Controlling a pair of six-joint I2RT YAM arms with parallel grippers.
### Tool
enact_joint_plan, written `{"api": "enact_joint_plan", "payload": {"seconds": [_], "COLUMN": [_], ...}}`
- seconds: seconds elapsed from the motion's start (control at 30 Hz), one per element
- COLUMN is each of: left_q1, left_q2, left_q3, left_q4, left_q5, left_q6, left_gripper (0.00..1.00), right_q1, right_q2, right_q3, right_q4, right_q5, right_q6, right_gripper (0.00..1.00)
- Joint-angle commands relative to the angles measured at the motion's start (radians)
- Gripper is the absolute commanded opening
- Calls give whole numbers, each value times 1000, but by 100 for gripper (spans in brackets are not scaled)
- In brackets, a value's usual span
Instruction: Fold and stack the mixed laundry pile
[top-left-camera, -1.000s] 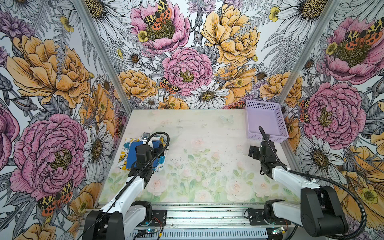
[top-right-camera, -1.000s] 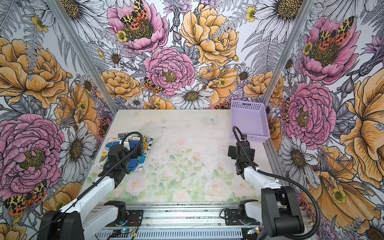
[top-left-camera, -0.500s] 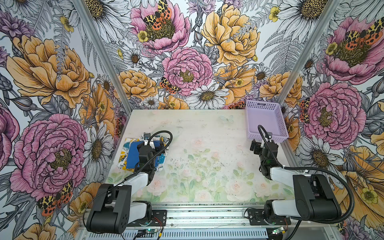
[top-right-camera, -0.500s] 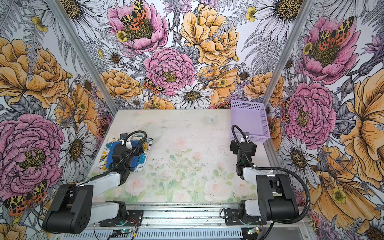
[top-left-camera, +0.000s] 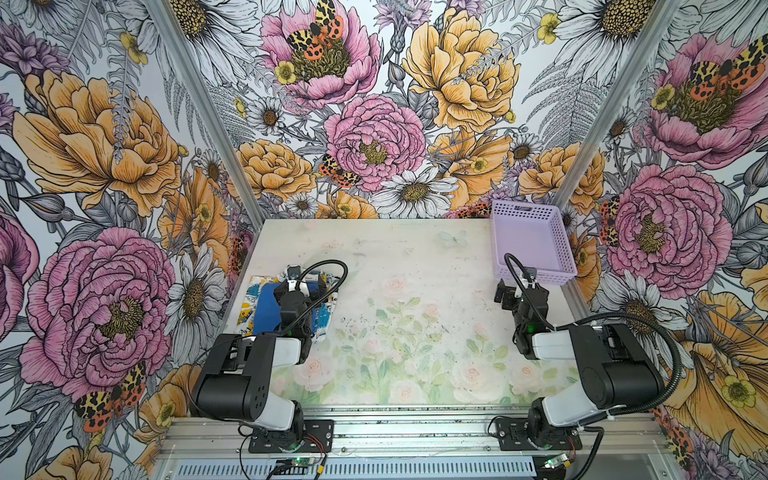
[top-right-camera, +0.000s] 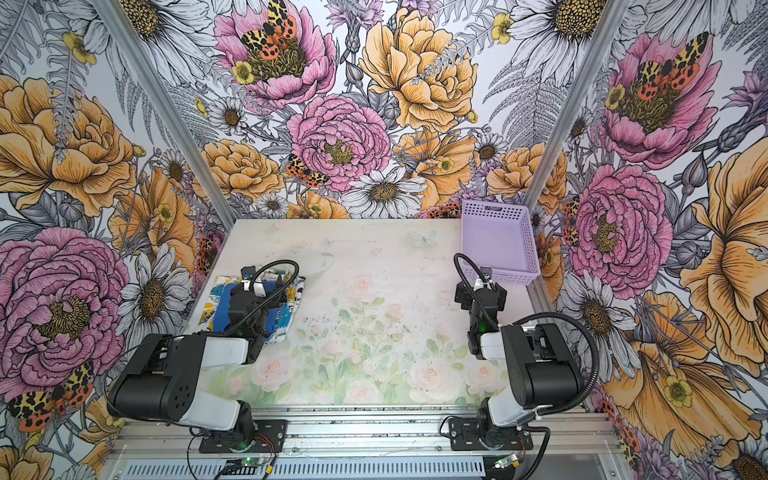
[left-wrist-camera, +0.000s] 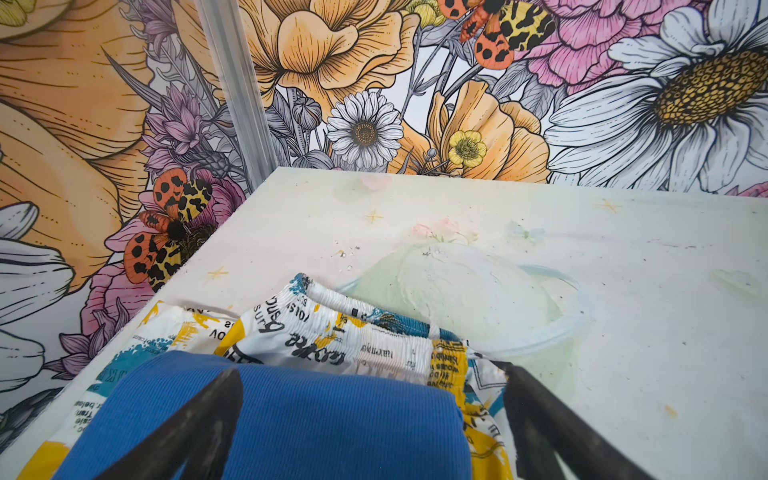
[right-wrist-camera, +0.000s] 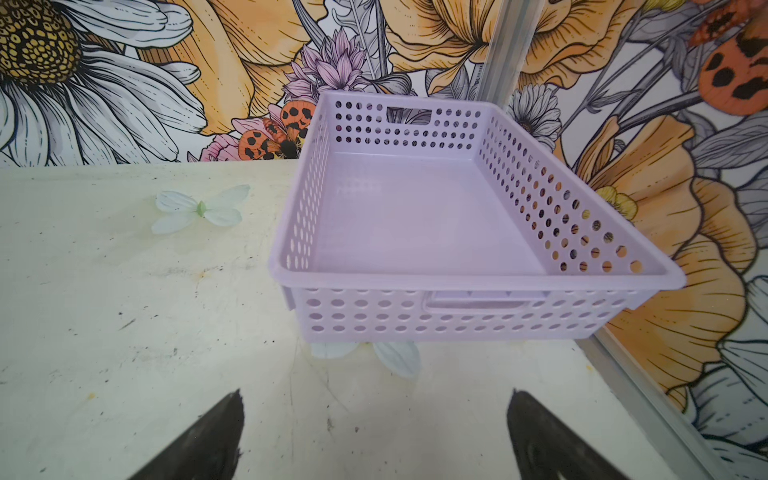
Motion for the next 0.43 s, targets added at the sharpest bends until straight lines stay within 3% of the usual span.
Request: {"api": "enact_joint_plan", "payload": {"seconds": [0.0,0.4], "left_q1": [9,17], "left_q2": [15,57], "left_q3": [-11,-8], "left_q4": [83,114], "left_q5": [-16,-17], "left_q6": [-1,-10], "left_gripper": [99,99], "right_q1": [6,1], "right_q2": [4,3], "right_q3": [22,25], "right_q4": [43,34], "right_q5": [18,11], "right_q6": [-5,0], "right_gripper": [100,100]}}
